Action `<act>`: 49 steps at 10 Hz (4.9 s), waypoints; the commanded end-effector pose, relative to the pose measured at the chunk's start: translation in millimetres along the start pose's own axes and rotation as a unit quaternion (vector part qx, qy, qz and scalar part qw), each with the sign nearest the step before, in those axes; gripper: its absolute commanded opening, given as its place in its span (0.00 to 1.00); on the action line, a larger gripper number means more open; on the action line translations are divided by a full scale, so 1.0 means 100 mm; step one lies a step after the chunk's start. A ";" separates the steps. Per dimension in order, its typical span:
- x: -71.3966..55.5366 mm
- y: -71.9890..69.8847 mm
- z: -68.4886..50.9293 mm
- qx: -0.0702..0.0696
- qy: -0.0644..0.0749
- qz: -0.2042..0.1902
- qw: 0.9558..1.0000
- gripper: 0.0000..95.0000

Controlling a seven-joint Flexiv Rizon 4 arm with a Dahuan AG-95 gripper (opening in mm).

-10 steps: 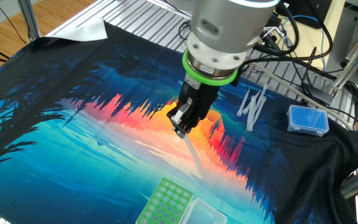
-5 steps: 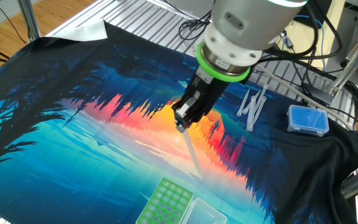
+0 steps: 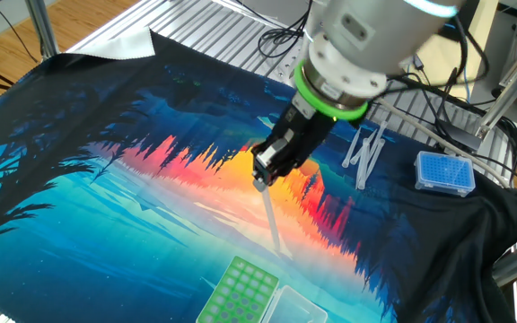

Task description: Insert a large pipette tip into the holder for large pipette tips

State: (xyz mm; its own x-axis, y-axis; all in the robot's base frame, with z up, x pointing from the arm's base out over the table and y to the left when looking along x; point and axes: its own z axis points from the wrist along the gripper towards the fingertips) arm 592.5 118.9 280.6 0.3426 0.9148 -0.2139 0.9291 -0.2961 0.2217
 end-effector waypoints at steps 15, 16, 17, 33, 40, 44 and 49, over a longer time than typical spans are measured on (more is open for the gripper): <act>-0.02 -0.02 0.01 -0.025 -0.049 -0.108 0.993 0.00; -0.02 -0.02 0.01 -0.026 -0.052 -0.120 0.991 0.00; -0.02 -0.02 0.01 -0.025 -0.051 -0.124 0.991 0.00; 0.16 0.45 0.05 -0.052 -0.089 -0.138 0.985 0.00; 0.28 0.46 0.12 -0.062 -0.102 -0.121 0.985 0.00; 0.36 0.47 0.09 -0.063 -0.114 -0.120 0.984 0.00; 0.36 0.47 0.08 -0.064 -0.134 -0.132 0.980 0.00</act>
State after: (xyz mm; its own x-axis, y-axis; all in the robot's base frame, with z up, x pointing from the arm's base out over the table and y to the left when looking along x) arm 648.8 135.0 276.0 0.1307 0.8446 -0.5192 0.9712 -0.0040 0.2381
